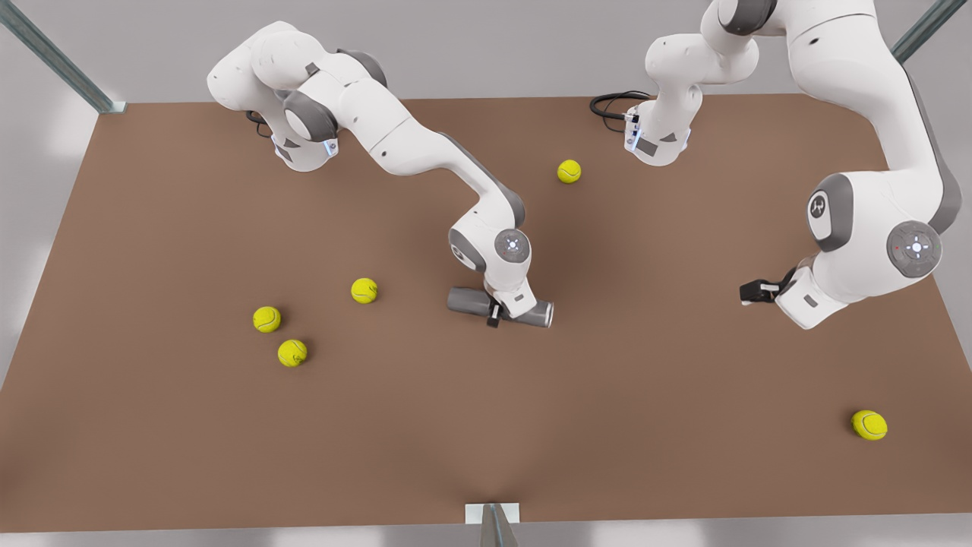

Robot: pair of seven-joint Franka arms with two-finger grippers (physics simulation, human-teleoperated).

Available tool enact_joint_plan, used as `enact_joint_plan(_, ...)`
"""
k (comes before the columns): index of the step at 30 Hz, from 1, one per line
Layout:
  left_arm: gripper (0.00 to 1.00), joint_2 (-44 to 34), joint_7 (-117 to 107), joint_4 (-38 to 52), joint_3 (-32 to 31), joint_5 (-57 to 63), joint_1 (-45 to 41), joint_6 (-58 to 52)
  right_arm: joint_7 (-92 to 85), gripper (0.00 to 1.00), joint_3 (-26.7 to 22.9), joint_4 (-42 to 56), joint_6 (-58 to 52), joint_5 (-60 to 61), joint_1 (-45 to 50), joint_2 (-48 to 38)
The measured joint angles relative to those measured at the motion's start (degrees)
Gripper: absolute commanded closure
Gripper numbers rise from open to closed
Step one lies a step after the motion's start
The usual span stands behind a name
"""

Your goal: Put the tennis tube upright

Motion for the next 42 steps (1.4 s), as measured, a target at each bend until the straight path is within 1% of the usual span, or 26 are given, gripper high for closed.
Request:
enact_joint_plan(3,0.0,0.1,0.0,0.0,0.0,0.0,0.0,0.3,0.0,0.0,0.0,-0.5,0.3,0.5,0.5,-0.5)
enact_joint_plan(4,0.0,0.1,0.0,0.0,0.0,0.0,0.0,0.4,0.0,0.0,-0.1,-1.4,0.1,1.0,0.6,-2.0)
enact_joint_plan(5,0.0,0.1,0.0,0.0,0.0,0.0,0.0,0.5,0.0,0.0,-0.1,-2.1,-0.6,1.7,0.4,-4.5)
enact_joint_plan(7,0.0,0.3,0.0,-0.2,-0.5,-0.4,0.1,0.6,0.1,0.0,-0.1,-3.6,-4.5,4.4,-1.1,-14.1)
enact_joint_plan(8,0.0,1.5,0.0,-0.2,-0.8,-2.3,0.1,0.6,0.2,0.0,-0.2,-3.8,-8.2,6.5,-4.7,-19.9)
enact_joint_plan(9,0.0,3.3,0.0,-0.4,-1.0,-6.0,0.1,0.7,0.6,0.0,-0.4,-2.1,-13.4,8.2,-10.8,-24.0)
enact_joint_plan(10,0.0,5.0,0.1,-1.7,-1.1,-10.5,0.2,1.0,1.5,0.0,-0.6,2.6,-19.3,8.8,-18.4,-26.1)
enact_joint_plan(11,0.0,6.9,0.4,-3.2,-1.3,-15.3,0.1,1.4,2.5,0.0,-1.0,5.9,-24.5,8.1,-25.7,-27.2)
enact_joint_plan(13,0.0,10.3,2.1,-8.0,-2.0,-26.1,-0.1,3.1,4.7,0.0,-4.3,8.9,-32.0,6.8,-36.6,-27.9)
enact_joint_plan(14,0.0,11.8,3.4,-10.6,-3.0,-30.8,0.0,4.6,5.6,0.0,-5.3,9.4,-34.5,6.4,-40.4,-28.0)
enact_joint_plan(15,0.0,14.3,5.2,-12.0,-4.6,-35.6,-0.1,6.3,6.3,0.0,-6.0,9.7,-36.6,5.9,-42.2,-28.1)
enact_joint_plan(18,0.0,22.3,11.0,-13.3,-9.7,-47.2,-0.1,11.1,8.4,0.0,-6.5,10.0,-41.5,3.3,-43.1,-28.3)
enact_joint_plan(21,0.0,26.2,16.2,-13.2,-13.6,-54.1,-0.3,14.7,10.1,0.0,-6.9,10.2,-44.2,1.8,-44.4,-28.2)
enact_joint_plan(26,0.0,26.9,23.2,-11.8,-16.0,-59.1,-0.2,18.2,12.1,0.0,-6.8,10.3,-46.6,1.0,-46.3,-28.4)
enact_joint_plan(30,0.0,27.9,27.5,-9.7,-16.3,-60.2,-0.3,19.6,13.1,0.0,-6.4,11.2,-47.4,0.9,-44.8,-28.4)
enact_joint_plan(33,0.0,29.2,30.1,-7.5,-16.5,-61.2,-2.6,20.2,13.8,0.0,-6.1,11.0,-47.9,0.9,-44.2,-28.2)
enact_joint_plan(42,0.0,30.1,35.6,-7.2,-16.6,-63.9,-5.8,21.5,15.2,0.0,-6.0,9.9,-48.5,3.7,-43.5,-26.7)
